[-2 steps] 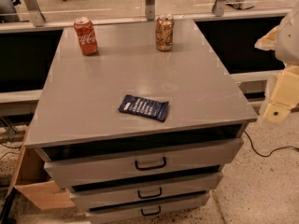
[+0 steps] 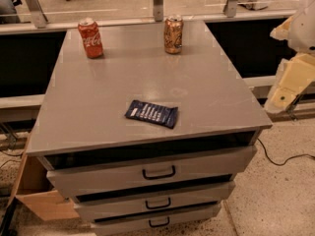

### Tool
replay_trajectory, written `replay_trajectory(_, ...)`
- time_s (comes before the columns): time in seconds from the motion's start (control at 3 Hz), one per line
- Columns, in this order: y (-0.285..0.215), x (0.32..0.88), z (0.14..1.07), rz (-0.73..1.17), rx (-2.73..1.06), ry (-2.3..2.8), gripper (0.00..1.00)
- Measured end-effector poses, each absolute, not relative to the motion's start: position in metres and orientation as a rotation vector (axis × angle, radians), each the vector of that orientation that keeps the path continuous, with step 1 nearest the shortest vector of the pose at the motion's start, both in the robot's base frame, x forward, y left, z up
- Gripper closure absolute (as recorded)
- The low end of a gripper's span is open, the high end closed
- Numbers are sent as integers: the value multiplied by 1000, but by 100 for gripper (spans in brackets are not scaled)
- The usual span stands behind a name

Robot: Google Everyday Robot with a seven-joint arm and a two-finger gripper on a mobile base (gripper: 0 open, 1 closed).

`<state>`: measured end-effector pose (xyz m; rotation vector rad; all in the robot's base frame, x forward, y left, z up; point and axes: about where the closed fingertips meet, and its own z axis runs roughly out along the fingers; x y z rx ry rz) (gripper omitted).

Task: Knock orange can over

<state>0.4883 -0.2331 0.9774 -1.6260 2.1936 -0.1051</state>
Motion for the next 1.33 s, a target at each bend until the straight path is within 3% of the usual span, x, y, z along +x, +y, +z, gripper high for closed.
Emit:
replay_trajectory(1.0,-213,709,958,-35,-1364,2008,0)
replay_trajectory(1.33,-195,757,947,28,-1264,1972,0)
